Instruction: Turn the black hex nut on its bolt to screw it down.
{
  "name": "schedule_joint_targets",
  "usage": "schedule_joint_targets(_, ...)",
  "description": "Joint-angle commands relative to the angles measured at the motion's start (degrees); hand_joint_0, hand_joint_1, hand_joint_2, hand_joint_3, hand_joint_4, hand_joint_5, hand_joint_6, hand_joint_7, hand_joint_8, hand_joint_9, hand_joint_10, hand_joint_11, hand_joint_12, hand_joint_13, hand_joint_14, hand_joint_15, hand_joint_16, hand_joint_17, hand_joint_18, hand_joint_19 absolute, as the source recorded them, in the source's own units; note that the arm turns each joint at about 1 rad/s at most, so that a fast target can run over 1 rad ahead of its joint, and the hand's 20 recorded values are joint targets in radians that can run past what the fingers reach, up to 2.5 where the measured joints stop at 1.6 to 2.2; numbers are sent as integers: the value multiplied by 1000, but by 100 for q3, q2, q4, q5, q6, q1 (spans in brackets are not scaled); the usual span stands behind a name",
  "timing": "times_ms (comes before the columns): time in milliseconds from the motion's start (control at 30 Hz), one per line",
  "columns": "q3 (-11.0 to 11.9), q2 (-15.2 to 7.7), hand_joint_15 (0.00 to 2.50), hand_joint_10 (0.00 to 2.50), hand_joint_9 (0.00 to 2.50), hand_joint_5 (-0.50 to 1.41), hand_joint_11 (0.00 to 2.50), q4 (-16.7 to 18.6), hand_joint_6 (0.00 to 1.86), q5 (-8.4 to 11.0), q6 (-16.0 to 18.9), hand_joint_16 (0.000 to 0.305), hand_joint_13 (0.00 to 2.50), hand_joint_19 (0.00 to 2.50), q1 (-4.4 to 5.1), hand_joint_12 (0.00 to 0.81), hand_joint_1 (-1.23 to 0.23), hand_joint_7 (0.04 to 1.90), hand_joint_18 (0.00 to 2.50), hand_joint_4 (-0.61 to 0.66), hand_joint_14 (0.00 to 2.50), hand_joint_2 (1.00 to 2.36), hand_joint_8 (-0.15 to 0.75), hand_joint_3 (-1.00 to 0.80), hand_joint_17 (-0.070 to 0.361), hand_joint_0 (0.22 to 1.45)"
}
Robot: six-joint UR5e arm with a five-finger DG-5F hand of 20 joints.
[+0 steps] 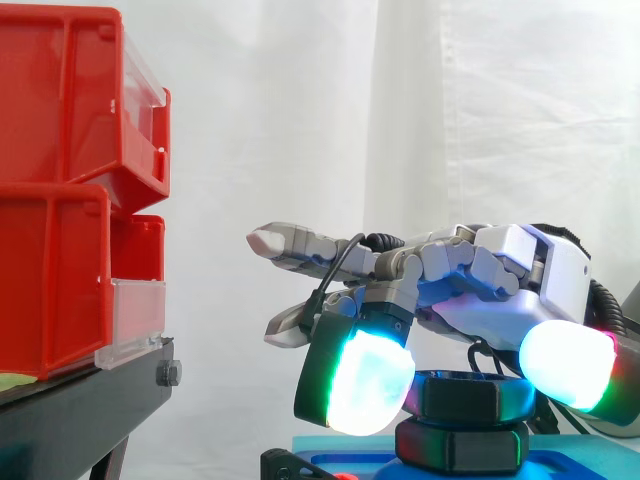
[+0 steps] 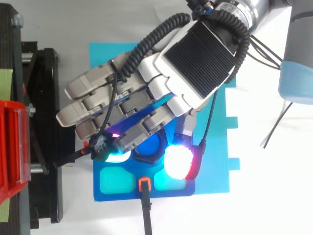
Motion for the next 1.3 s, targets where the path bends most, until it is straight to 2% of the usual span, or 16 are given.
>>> schedule_joint_targets(0,5,0,26,5,557,-111,243,18,722,-10,3,50,69,198,-25,345,-254,956,0,291,0,1000,313,-500,113,512)
schedule_joint_targets(200,5,0,29,8,557,-110,246,115,717,-63,3,50,83,206,-78,348,-254,959,0,290,0,1000,313,-500,113,512)
schedule_joint_targets(500,5,0,34,5,556,-110,240,203,707,-133,3,52,87,209,-210,354,-226,977,0,287,0,1000,317,-500,117,498)
schedule_joint_targets(667,5,-9,43,4,562,-109,240,220,655,-159,3,63,89,203,-271,399,-121,1001,0,331,0,1000,351,-500,141,409)
schedule_joint_targets(700,-4,0,38,4,562,-109,240,211,653,-186,12,63,88,202,-324,399,-118,1007,0,334,1,1000,351,-500,141,409)
schedule_joint_targets(733,5,-9,43,4,566,-108,241,211,644,-186,12,66,91,209,-324,413,-92,1007,0,348,1,1000,364,-500,149,384)
schedule_joint_targets(867,-4,0,43,6,570,-103,245,238,606,-212,56,71,91,209,-368,432,-83,1050,0,378,1,1000,380,-500,159,352)
schedule_joint_targets(1067,5,0,42,4,555,-99,245,387,555,-238,161,72,86,199,-385,438,-139,1103,0,409,0,1000,381,-500,162,339)
schedule_joint_targets(1267,172,0,34,3,545,-100,244,519,531,-397,530,71,83,191,-324,434,-227,1139,0,417,0,1000,375,-500,160,345)
